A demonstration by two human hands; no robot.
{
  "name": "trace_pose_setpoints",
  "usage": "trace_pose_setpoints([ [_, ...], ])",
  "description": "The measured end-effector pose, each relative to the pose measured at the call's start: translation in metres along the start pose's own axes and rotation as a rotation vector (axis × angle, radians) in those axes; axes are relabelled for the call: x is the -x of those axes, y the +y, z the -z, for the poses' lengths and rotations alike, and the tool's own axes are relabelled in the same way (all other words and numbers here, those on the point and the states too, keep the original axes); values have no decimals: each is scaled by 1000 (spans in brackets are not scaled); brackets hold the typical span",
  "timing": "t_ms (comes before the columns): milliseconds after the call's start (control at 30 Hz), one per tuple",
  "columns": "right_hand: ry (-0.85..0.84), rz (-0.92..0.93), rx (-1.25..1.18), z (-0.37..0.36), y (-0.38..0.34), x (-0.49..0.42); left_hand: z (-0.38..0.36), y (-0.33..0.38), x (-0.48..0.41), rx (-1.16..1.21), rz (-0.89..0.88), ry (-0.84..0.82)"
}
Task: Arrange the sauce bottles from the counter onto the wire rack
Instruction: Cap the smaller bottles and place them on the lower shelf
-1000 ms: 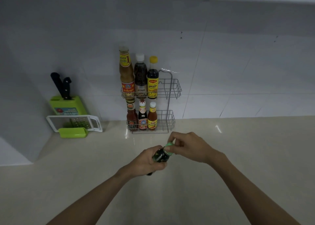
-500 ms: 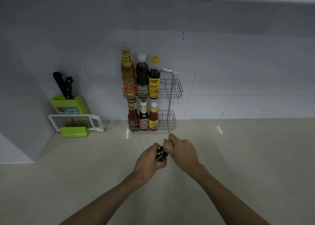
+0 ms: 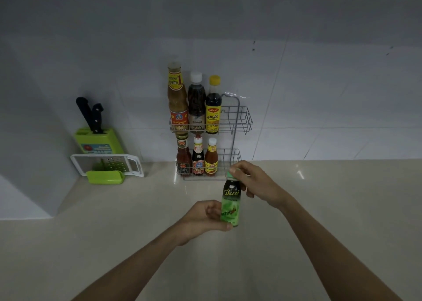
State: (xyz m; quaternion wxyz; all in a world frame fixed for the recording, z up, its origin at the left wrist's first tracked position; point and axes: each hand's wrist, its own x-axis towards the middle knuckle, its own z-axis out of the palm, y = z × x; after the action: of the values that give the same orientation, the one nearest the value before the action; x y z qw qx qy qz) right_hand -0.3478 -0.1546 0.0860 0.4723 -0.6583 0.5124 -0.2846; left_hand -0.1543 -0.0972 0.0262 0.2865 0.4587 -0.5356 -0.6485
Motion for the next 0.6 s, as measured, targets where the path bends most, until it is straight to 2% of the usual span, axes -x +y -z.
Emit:
trace_pose_setpoints([
  [100, 25, -36, 113, -10, 16, 1, -5, -8, -11, -16, -2, 147],
  [167, 60, -63, 103, -14, 26, -2, -5, -11, -21, -43, 5, 200],
  [300, 139, -80, 44, -5, 35, -24, 7, -12, -47, -64, 59, 98],
  [367, 231, -91, -3, 2, 44, -44, 17, -8, -65, -101, 116, 87],
  [467, 384, -43, 6, 6, 57, -74, 35, 1, -89, -113, 136, 203],
  [600, 449, 68, -19, 2, 67, -112, 52, 13, -120, -141, 80, 326],
])
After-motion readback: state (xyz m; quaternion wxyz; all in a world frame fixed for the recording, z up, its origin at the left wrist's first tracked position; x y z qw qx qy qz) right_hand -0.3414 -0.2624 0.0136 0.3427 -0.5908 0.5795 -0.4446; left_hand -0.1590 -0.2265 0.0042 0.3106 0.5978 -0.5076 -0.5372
